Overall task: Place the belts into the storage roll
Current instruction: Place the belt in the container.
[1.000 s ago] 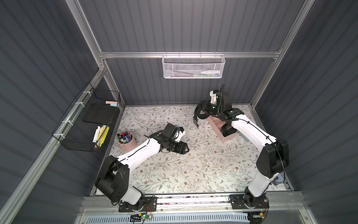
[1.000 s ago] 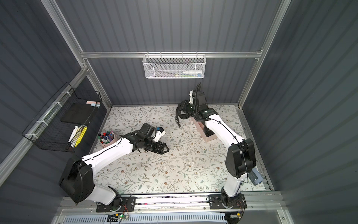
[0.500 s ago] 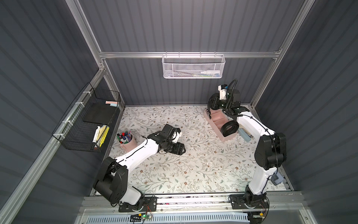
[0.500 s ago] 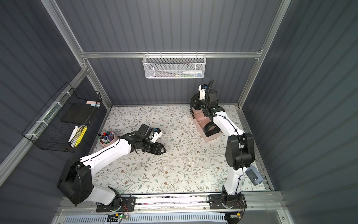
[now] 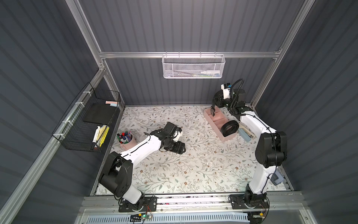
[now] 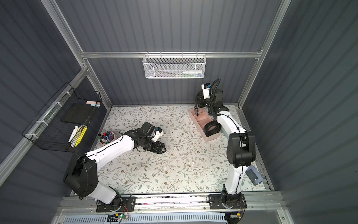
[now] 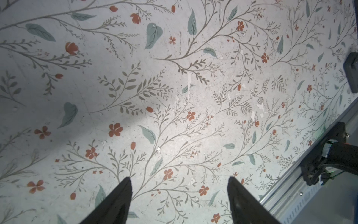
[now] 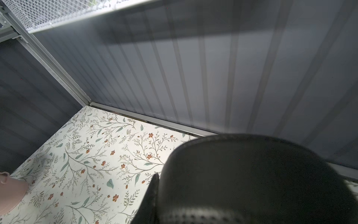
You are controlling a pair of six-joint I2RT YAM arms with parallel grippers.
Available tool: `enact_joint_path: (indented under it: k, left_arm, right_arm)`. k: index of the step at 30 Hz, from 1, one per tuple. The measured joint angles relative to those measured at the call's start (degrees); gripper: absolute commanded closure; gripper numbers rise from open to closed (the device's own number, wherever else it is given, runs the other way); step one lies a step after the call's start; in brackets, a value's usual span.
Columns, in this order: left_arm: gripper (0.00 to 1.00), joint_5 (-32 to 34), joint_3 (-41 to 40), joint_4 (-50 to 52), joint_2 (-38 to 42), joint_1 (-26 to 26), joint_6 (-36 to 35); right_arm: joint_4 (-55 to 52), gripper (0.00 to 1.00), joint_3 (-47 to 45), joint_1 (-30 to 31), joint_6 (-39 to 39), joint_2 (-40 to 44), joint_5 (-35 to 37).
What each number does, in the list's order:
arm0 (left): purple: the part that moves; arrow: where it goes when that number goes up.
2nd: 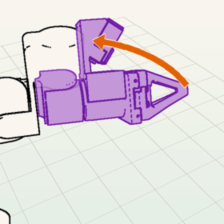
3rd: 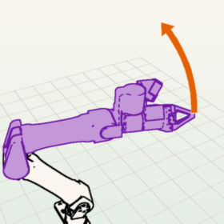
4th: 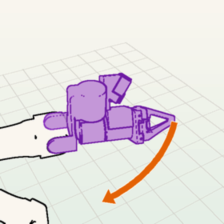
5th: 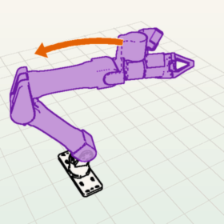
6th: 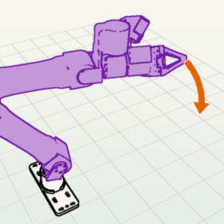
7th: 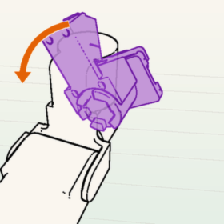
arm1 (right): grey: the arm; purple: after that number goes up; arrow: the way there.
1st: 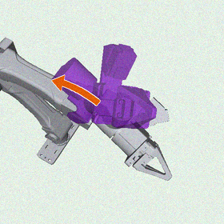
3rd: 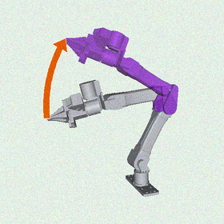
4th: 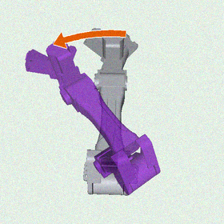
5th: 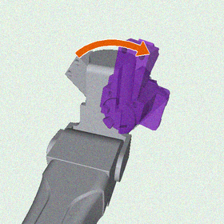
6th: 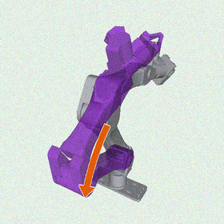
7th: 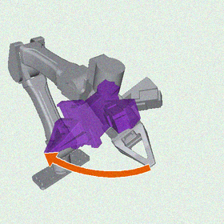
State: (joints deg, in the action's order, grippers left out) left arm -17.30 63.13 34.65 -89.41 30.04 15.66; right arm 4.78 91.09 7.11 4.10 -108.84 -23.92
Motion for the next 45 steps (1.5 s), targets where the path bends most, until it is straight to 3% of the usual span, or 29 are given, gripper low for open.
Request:
enact_joint_path:
  k: [26,45]
  left_arm:
    - [0.01,3.45,1.64,-3.74,-1.44,-0.15,-4.72]
    - [0.01,3.45,4.92,-3.72,-6.08,-0.15,-6.25]
  right_arm:
    - [-8.28,1.0,4.85,-2.56,-22.27,-2.69,-2.82]
    - [-9.57,1.0,3.72,-3.61,-25.81,-7.28,-2.71]
